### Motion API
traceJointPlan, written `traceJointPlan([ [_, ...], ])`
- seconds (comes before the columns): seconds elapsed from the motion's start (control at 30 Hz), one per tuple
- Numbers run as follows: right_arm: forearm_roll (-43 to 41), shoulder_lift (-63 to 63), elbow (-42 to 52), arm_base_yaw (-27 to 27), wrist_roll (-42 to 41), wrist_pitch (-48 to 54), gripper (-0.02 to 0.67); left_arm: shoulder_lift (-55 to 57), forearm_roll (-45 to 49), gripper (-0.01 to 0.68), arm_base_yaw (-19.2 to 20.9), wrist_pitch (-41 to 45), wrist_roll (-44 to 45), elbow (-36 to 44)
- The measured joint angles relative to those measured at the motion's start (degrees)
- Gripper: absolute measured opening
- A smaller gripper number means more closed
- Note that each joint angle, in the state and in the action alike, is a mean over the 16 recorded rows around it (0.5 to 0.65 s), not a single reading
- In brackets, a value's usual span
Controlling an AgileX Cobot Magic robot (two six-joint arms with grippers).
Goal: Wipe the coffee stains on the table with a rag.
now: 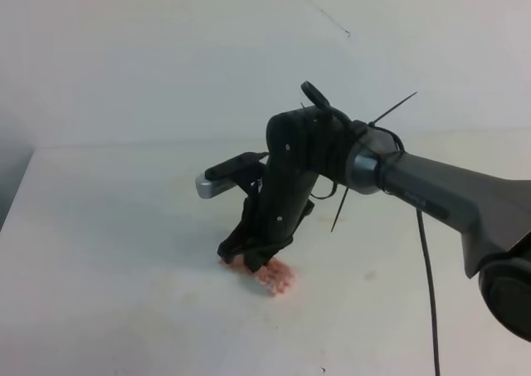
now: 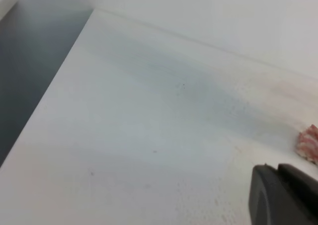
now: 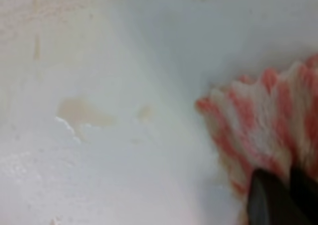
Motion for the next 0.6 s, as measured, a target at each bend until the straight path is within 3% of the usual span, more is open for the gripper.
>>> traceJointPlan([
  [0.3, -2.1, -3.8, 3.5, -4.8, 2.6, -2.7, -0.004, 0.0, 0.0, 0.001, 0.0, 0.0, 0.0, 0.0],
  [0.6, -3.8, -12.5, 14.5, -12.6, 4.5, -9.5, -0.003, 0.0, 0.0, 0.001, 0.0, 0.0, 0.0, 0.0],
])
